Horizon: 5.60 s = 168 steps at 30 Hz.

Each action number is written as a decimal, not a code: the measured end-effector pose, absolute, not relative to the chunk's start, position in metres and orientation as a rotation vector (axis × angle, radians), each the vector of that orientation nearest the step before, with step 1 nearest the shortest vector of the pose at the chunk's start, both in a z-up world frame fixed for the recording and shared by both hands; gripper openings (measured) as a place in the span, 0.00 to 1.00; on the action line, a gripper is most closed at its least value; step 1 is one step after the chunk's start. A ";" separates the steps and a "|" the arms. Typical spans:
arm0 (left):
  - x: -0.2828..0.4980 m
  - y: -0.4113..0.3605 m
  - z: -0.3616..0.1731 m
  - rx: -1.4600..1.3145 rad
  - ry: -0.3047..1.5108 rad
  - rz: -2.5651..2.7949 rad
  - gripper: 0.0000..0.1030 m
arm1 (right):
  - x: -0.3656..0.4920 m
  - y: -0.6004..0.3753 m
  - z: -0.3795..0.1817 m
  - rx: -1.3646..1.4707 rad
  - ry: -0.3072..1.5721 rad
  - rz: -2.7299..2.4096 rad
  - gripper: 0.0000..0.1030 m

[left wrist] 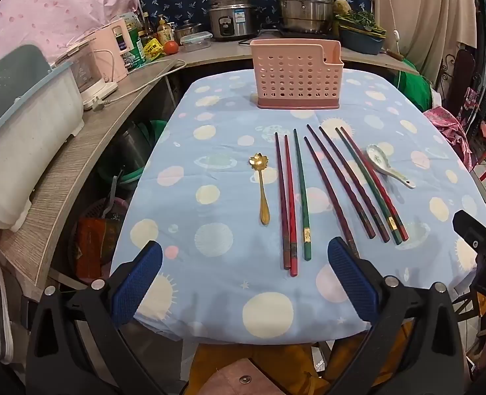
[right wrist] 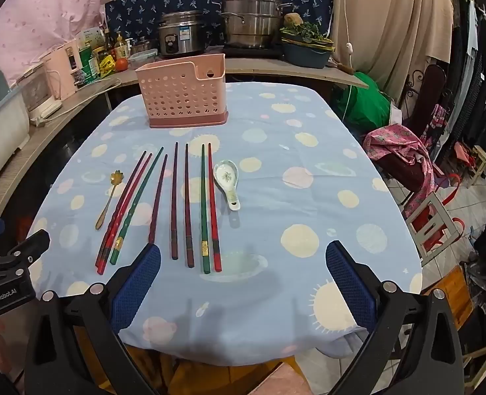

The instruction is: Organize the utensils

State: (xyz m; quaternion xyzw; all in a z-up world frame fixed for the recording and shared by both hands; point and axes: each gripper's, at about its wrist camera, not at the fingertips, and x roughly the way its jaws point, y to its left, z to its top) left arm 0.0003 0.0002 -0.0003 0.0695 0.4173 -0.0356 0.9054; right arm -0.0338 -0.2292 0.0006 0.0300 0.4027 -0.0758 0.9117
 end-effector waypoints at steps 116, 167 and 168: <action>-0.002 -0.009 -0.006 0.145 0.868 -0.078 0.93 | -0.036 -0.230 0.002 0.078 0.835 -0.146 0.93; 0.112 0.010 -0.096 -0.048 1.109 -0.113 0.54 | 0.053 -0.267 -0.037 0.198 0.912 -0.140 0.67; 0.112 0.010 -0.097 -0.050 1.112 -0.115 0.53 | 0.056 -0.268 -0.038 0.202 0.914 -0.138 0.65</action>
